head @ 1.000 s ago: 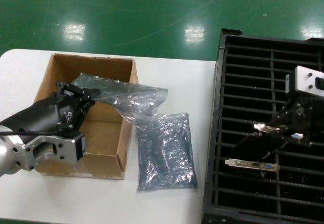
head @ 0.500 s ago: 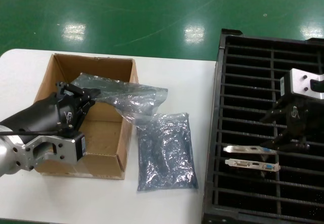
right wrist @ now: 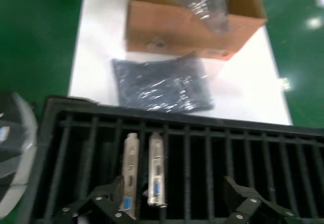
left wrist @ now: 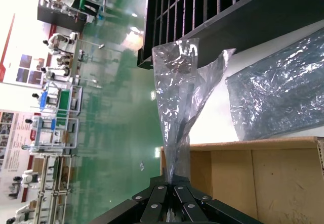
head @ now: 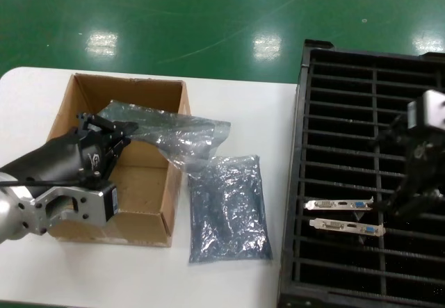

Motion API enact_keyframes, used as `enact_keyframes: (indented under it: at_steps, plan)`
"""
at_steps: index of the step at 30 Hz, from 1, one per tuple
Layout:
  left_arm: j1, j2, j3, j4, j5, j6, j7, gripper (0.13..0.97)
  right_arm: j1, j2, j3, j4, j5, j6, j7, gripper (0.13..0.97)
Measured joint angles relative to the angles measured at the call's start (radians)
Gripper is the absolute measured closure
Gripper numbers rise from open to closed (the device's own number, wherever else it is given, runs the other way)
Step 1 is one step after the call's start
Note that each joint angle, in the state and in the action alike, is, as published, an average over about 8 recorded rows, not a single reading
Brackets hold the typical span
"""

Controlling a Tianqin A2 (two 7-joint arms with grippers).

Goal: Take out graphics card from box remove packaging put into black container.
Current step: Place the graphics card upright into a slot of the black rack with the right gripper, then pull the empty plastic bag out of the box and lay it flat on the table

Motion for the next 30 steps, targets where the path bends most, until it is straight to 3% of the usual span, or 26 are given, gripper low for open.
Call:
enact_keyframes:
  at_steps: [11,19,25,28,30]
  plan:
    - [0.0,0.0,0.0,0.0,0.0,0.0,0.0,0.957,-0.237,0.116,0.265,0.022,0.145,0.316,-0.099,0.315]
    - [0.0,0.0,0.0,0.0,0.0,0.0,0.0,0.957,-0.444,0.151,0.497,-0.015,0.276,0.52,-0.162,0.207]
    - [-0.001,0.001,0.0,0.0,0.001,0.002,-0.002,0.957,-0.526,0.159,0.578,-0.043,0.335,0.573,-0.205,0.162]
    - [-0.01,0.012,-0.002,-0.007,0.008,0.031,-0.034,0.957,-0.534,0.16,0.585,-0.046,0.342,0.577,-0.212,0.14]
    - [-0.024,0.028,-0.005,-0.016,0.012,0.079,-0.085,0.957,-0.534,0.16,0.585,-0.046,0.342,0.577,-0.213,0.133]
